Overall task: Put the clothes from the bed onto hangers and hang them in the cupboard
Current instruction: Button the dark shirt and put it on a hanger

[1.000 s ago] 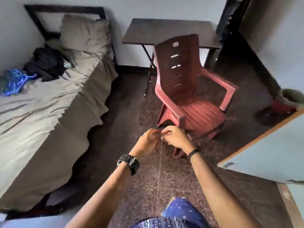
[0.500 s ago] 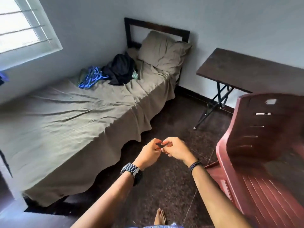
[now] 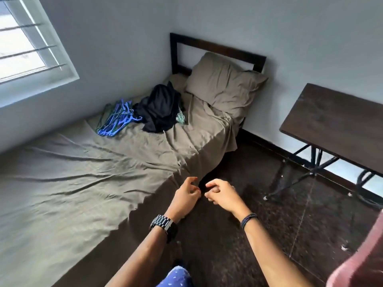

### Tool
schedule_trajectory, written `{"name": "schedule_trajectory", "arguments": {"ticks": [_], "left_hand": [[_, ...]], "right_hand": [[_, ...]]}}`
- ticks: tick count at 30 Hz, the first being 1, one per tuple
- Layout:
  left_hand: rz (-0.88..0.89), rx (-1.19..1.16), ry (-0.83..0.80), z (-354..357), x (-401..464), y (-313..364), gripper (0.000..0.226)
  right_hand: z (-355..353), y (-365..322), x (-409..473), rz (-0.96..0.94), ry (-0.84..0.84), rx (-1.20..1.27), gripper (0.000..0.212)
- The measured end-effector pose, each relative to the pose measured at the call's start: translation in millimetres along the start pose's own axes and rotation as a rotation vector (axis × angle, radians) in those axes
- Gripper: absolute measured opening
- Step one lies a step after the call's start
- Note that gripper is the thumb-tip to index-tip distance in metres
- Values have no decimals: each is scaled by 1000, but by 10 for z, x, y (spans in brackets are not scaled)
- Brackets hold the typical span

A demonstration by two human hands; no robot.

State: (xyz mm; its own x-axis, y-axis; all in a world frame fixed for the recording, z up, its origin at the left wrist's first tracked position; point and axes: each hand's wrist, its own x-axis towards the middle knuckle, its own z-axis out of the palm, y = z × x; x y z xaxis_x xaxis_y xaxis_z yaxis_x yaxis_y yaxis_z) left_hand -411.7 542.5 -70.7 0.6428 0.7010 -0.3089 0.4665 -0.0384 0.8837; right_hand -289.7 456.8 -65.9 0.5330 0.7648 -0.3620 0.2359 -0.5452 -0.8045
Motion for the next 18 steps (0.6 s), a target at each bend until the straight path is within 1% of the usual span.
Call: {"name": "schedule_trajectory", "arguments": {"ticks": [3,6,8,11,14,18], "left_hand": [[-11,44,-26,-219,670,125,39],[40,100,-84,-463,1339,285,39],[47,87,-104,-605,1795,387,38],[18,65,-85,-737,2388,516,35],[8,-25,-84,-828,2958,672,32],[-5,-107,22,-897,3570,823,32]], "right_hand": [[-66,-294,587,46,-4,58,28],[-153,-624,1189,49,-1,88,30],[-233,-842,1564,41,2,136,31],[-359,-1057,2103,56,-14,173,33],[-486,-1208,2711,74,-31,215,32],[-631,-1306,3390,87,-41,212,29]]}}
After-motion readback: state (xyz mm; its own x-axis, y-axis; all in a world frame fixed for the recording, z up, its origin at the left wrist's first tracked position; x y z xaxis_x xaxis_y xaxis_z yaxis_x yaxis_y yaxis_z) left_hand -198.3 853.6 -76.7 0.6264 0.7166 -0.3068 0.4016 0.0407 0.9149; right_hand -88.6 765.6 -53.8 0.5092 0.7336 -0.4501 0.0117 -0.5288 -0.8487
